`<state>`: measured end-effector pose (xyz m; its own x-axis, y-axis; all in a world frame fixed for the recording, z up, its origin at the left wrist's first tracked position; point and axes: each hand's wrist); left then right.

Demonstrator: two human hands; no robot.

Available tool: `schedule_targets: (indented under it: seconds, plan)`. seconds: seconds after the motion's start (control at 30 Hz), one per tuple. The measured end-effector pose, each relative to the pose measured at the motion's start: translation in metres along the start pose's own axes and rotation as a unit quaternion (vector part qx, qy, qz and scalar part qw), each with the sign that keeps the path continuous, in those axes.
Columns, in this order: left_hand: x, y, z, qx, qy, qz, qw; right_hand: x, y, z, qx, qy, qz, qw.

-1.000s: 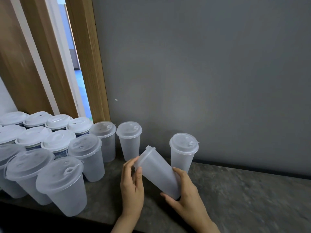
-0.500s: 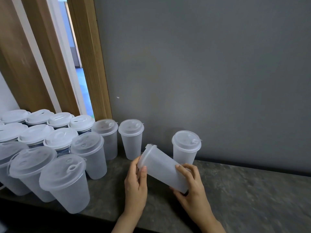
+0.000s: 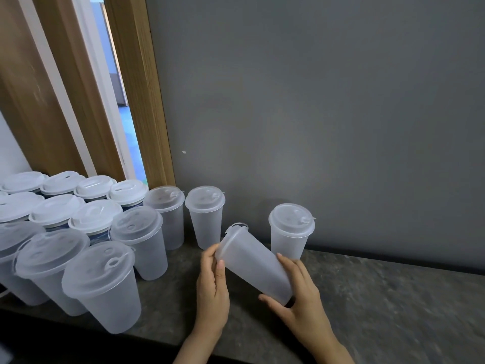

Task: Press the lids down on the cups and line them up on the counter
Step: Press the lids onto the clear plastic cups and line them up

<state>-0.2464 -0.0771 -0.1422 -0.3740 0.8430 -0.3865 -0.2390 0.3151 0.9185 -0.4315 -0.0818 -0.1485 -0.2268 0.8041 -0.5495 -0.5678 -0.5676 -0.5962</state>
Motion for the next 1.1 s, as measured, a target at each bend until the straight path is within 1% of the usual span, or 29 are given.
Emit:
schedule_targets:
  seconds: [0.13,0.2,0.37,0.5,0.63,0.73,0.87,1.1]
  plan:
    - [0.000,0.001,0.000,-0.008,-0.002,0.002,1.000,0.003,0.005,-0.002,0.042,0.047,0.056,0.996]
    - [-0.001,0.001,0.001,-0.023,0.007,-0.001,1.000,0.003,0.006,-0.002,0.058,0.052,0.069,0.995]
    - [-0.002,-0.003,0.002,-0.021,0.018,-0.001,1.000,0.003,0.000,-0.001,0.018,0.012,0.037,0.999]
    - [-0.002,-0.003,0.001,0.014,-0.004,0.012,1.000,0.001,-0.006,0.002,-0.024,0.036,-0.001,0.999]
    - [-0.001,0.002,0.001,0.036,-0.012,0.024,0.999,0.002,-0.004,0.002,-0.001,0.065,0.018,0.998]
    - [-0.001,0.006,0.002,0.061,-0.030,0.030,0.997,0.005,0.000,0.000,0.024,0.062,0.046,0.997]
    - [-0.004,0.003,0.004,0.050,-0.020,0.025,0.998,0.004,0.001,-0.001,0.060,0.067,0.088,0.992]
    - [-0.004,-0.001,0.002,0.030,-0.010,0.030,0.999,0.003,-0.007,-0.002,0.061,0.050,0.074,0.994]
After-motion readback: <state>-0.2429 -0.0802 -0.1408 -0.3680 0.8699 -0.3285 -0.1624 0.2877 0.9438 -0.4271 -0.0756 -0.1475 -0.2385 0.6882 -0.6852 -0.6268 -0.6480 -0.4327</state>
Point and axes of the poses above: each hand's wrist, its own x-axis away from the middle knuckle, its own z-axis out of the back of the hand, y = z × x
